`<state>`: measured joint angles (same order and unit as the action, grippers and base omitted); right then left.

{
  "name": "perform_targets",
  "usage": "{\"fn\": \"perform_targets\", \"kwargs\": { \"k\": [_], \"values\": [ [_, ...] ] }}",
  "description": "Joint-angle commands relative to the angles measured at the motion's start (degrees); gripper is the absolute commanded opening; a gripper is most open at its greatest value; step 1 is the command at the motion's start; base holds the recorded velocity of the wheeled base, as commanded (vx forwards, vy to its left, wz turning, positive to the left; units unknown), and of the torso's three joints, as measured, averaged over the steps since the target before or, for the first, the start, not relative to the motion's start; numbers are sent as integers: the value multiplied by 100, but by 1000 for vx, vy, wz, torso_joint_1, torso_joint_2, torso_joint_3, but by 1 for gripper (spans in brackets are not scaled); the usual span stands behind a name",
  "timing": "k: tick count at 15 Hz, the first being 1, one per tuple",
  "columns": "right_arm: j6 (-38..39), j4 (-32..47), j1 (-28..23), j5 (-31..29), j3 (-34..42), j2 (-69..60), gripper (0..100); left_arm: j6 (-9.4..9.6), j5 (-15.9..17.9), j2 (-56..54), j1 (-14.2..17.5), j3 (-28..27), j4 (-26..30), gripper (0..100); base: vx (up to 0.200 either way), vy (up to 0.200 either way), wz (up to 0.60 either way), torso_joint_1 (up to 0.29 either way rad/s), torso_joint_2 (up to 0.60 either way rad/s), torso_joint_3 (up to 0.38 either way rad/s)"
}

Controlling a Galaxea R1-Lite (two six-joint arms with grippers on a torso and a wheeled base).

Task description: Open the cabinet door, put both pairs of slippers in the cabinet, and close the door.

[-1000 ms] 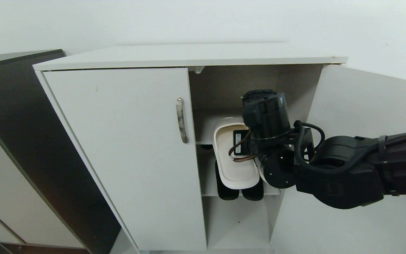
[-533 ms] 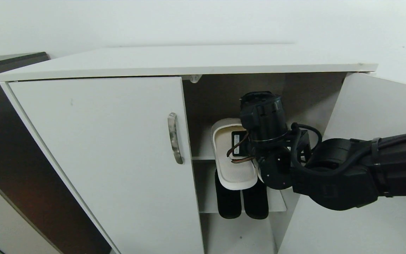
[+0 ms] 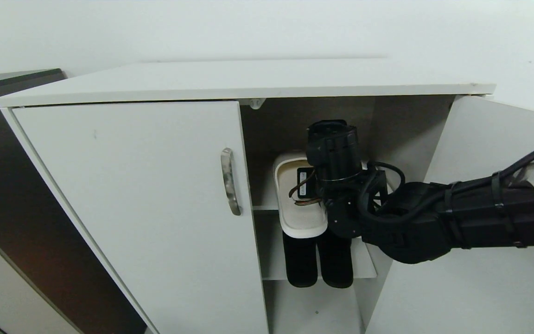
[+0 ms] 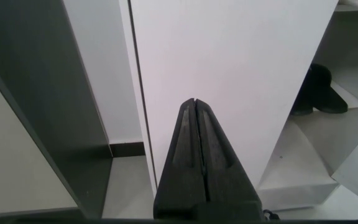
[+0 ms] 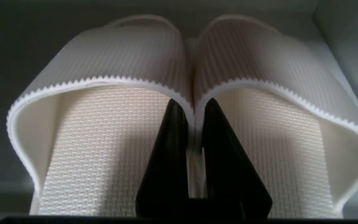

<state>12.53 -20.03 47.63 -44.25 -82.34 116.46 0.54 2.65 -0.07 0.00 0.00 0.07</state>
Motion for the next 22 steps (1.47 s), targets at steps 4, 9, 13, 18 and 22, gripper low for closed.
{"fn": "perform_targets", "kwargs": {
  "k": [4, 9, 13, 18, 22],
  "values": [
    [-93, 579, -245, 154, -1013, 439, 0, -1, -1, 7, 0, 0, 1, 0, 0, 0, 0, 0, 0, 0],
    [-93, 834, -412, 189, -1540, 721, 0, -1, -10, 7, 0, 0, 1, 0, 0, 0, 0, 0, 0, 0],
    [-93, 825, -421, 224, -1549, 817, 0, -1, -10, 7, 0, 0, 1, 0, 0, 0, 0, 0, 0, 0],
    [-84, 825, -412, 224, -1549, 861, 0, -1, -10, 7, 0, 0, 1, 0, 0, 0, 0, 0, 0, 0],
    [-75, 825, -395, 206, -1461, 773, 100, -1, -10, 7, 0, 0, 1, 0, 0, 0, 0, 0, 0, 0]
  ]
}}
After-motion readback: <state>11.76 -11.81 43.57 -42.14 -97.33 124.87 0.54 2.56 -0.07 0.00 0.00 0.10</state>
